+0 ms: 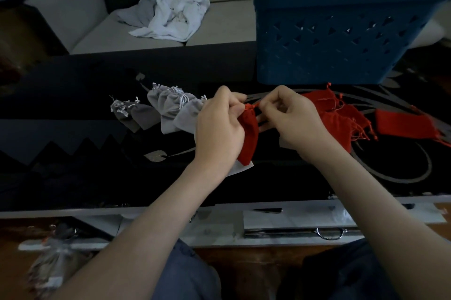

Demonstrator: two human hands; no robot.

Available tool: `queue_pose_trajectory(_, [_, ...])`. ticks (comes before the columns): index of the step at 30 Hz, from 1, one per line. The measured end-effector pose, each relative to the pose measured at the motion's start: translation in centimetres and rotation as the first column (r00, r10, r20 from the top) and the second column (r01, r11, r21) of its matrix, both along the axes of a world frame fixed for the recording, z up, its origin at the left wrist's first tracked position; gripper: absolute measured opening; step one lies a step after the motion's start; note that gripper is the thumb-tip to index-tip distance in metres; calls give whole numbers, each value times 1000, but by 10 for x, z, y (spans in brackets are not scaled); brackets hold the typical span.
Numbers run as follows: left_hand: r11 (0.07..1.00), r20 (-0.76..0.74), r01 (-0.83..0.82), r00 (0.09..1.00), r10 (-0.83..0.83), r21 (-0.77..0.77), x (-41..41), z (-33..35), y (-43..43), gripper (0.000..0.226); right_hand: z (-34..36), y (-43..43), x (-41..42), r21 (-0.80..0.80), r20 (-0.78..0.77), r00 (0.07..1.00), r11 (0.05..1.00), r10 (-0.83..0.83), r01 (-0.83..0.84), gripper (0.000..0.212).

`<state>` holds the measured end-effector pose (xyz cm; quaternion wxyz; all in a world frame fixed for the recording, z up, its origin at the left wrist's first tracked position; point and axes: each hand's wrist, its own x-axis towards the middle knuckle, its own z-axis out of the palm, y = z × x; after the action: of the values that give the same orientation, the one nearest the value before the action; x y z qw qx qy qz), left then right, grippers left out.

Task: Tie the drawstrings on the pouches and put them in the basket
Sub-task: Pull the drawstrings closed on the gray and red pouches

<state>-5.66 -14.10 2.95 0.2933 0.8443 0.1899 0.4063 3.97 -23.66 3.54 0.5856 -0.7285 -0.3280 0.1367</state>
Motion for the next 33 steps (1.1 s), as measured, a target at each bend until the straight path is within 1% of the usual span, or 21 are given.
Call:
queue_pose_trajectory(4, [979, -34, 144, 988, -150, -147, 2, -4, -2, 10, 0, -2, 7, 89, -157, 983, 993, 92, -78, 13])
queue_pose_trajectory(5, [974, -57, 151, 985, -162, -168, 3, -5, -2, 8, 0, -3, 9, 115, -198, 973, 989, 119, -98, 13])
queue_pose_trajectory(7, [977, -107, 140, 982, -158, -160, 3, -5, -1, 8, 1, -5, 10, 146, -258, 949, 978, 182, -148, 12])
queue_pose_trajectory(9, [979, -136, 129, 979, -151, -158, 2, -5, 1, 11, 0, -8, 9, 127, -257, 932, 965, 256, -230, 20])
queue_pose_trajectory(11, [977, -161, 117, 976, -147, -180, 2, -6, 4, 15, -3, -8, 9, 31, -178, 941, 958, 287, -286, 31])
queue_pose_trajectory(12, [975, -174, 111, 974, -145, -192, 3, -8, 5, 18, -5, -7, 9, -16, -138, 949, 958, 282, -287, 36])
queue_pose_trajectory(15, [962, -201, 130, 963, -180, -240, 4, -13, 8, 38, -11, -4, 16, -108, -25, 982, 976, 185, -187, 38])
queue_pose_trajectory(16, [965, -270, 131, 944, -191, -226, 3, -15, 8, 49, -14, -4, 20, -126, 3, 988, 981, 151, -150, 38])
queue_pose_trajectory(17, [978, -389, 126, 903, -181, -164, 2, -17, 9, 62, -17, -4, 24, -150, 33, 992, 981, 125, -119, 37])
queue_pose_trajectory(18, [989, -526, 138, 837, -149, -61, 2, -20, 11, 75, -21, -4, 27, -184, 63, 992, 978, 108, -95, 38])
queue_pose_trajectory(19, [983, -641, 178, 760, -106, 48, 1, -22, 12, 81, -24, -4, 30, -221, 88, 991, 972, 100, -78, 38])
queue_pose_trajectory(20, [965, -716, 228, 695, -69, 128, 1, -25, 15, 80, -29, -5, 31, -260, 106, 989, 963, 98, -68, 38])
queue_pose_trajectory(21, [949, -756, 266, 653, -49, 168, 1, -27, 18, 74, -33, -5, 32, -298, 130, 986, 953, 103, -60, 39])
queue_pose_trajectory(24, [934, -796, 299, 605, -27, 196, 5, -30, 28, 53, -42, -4, 30, -404, 259, 956, 914, 140, -24, 42])
queue_pose_trajectory(26, [922, -814, 317, 580, -5, 221, 6, -30, 30, 47, -45, -4, 30, -425, 320, 937, 905, 139, 11, 44])
queue_pose_trajectory(28, [902, -815, 337, 579, 29, 271, 7, -29, 29, 48, -46, -6, 33, -440, 372, 920, 896, 125, 56, 46])
queue_pose_trajectory(30, [894, -806, 345, 591, 29, 285, 9, -26, 27, 51, -45, -9, 36, -469, 423, 896, 878, 133, 91, 46])
queue_pose_trajectory(32, [896, -787, 343, 617, 12, 283, 11, -21, 23, 53, -43, -13, 39, -494, 462, 879, 858, 121, 141, 46])
queue_pose_trajectory(33, [892, -765, 341, 644, 8, 296, 13, -20, 19, 52, -42, -16, 42, -505, 497, 863, 839, 93, 201, 46])
